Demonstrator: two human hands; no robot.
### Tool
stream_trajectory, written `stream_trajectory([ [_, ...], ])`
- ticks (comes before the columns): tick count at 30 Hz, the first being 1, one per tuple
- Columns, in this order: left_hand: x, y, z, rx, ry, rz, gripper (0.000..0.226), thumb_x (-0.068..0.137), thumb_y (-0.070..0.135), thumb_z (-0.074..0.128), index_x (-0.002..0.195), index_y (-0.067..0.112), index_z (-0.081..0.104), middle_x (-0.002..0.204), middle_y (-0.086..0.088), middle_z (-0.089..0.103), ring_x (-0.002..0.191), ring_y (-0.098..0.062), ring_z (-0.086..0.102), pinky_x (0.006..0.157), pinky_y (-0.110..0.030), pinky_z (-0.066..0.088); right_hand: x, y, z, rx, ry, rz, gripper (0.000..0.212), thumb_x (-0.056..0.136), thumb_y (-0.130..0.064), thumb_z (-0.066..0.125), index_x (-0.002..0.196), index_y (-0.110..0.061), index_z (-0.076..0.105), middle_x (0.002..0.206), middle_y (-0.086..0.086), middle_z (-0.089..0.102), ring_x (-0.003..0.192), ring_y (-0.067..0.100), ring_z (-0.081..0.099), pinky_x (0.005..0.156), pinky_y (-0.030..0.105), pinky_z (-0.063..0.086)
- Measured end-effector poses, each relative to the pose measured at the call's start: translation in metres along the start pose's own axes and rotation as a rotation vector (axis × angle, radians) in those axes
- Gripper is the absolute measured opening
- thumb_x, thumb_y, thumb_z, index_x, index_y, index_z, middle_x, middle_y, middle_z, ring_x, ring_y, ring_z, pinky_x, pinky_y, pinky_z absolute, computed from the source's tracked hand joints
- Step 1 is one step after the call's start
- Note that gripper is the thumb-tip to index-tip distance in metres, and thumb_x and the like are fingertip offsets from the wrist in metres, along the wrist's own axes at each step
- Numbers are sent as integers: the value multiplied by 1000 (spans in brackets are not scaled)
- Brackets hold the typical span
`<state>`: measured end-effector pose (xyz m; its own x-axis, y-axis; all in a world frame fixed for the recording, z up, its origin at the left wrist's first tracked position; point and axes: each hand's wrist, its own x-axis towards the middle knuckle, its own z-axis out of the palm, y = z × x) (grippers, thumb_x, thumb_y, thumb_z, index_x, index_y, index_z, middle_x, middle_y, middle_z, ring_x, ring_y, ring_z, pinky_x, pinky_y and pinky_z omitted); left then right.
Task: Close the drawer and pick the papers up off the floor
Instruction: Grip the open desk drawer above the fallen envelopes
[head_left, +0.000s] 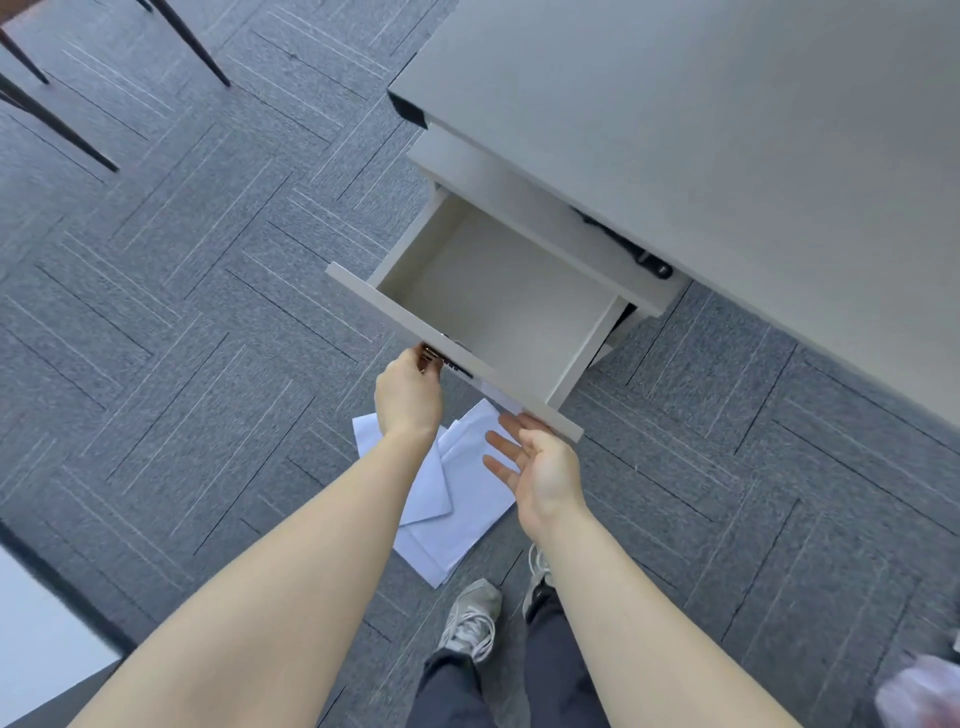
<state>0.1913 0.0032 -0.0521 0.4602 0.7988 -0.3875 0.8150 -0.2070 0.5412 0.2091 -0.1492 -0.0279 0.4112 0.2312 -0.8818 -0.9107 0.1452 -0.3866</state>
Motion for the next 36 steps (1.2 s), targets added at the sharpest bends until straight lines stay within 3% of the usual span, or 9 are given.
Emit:
stream_trajectory([
  [4, 26, 38, 19, 71, 10, 57, 29, 94, 26, 49, 112, 12, 67, 103, -19, 72, 99, -40, 62, 77, -40, 45, 22, -45, 1, -47, -23, -38, 28, 96, -6, 39, 112, -16, 59, 127, 9, 61, 103, 26, 64, 90, 43, 52],
  [8, 46, 70, 34, 103, 23, 84, 29, 95, 27, 48, 107, 10, 66, 100, -19, 72, 98, -40, 62, 71, -37, 41, 43, -81, 0, -64, -38, -57, 34, 96, -8, 39, 128, -12, 50, 131, 9, 59, 101, 22, 64, 77, 36, 53],
  [11, 56, 89, 43, 163, 22, 114, 29, 96, 29, 46, 109, 10, 64, 101, -18, 72, 96, -40, 63, 70, -37, 40, 52, -102, 1, -61, -33, -70, 39, 95, -9, 41, 134, -11, 49, 131, 7, 60, 100, 20, 65, 78, 35, 54],
  [16, 68, 107, 54, 234, 44, 185, 30, 96, 30, 46, 117, 14, 62, 102, -19, 73, 95, -41, 64, 73, -42, 50, 63, -126, 4, -35, -29, -102, 30, 94, -6, 40, 119, -15, 53, 126, 8, 61, 93, 19, 66, 78, 36, 54],
  [20, 77, 118, 61, 289, 69, 243, 31, 98, 30, 42, 114, 12, 62, 95, -21, 72, 89, -42, 64, 63, -36, 38, 70, -140, 8, -34, -4, -115, 29, 93, -3, 39, 116, -13, 53, 124, 10, 63, 92, 19, 66, 83, 36, 53],
  [26, 74, 116, 62, 410, 52, 288, 29, 102, 25, 34, 113, 5, 53, 101, -22, 69, 91, -42, 65, 63, -37, 33, 69, -139, 1, -136, -28, -137, 28, 91, -2, 43, 107, -19, 58, 126, 8, 63, 98, 20, 65, 81, 37, 53],
  [29, 74, 118, 59, 435, 16, 293, 28, 102, 21, 32, 111, 3, 52, 101, -23, 69, 92, -43, 65, 64, -38, 33, 69, -139, 1, -158, -26, -142, 31, 92, -3, 43, 117, -17, 54, 129, 7, 62, 98, 19, 64, 83, 38, 53],
  [33, 82, 113, 55, 224, -88, 202, 27, 91, 7, 39, 110, 7, 57, 105, -16, 71, 96, -40, 63, 73, -41, 47, 68, -134, 5, -145, -8, -157, 34, 93, -5, 43, 124, -16, 51, 128, 5, 62, 96, 17, 64, 88, 41, 52],
  [36, 93, 105, 51, -8, -238, 149, 30, 93, 27, 36, 104, 15, 61, 104, -6, 74, 93, -34, 68, 81, -44, 54, 66, -127, 11, -130, 1, -181, 36, 94, -8, 42, 128, -19, 48, 128, 4, 60, 102, 22, 62, 87, 40, 51],
])
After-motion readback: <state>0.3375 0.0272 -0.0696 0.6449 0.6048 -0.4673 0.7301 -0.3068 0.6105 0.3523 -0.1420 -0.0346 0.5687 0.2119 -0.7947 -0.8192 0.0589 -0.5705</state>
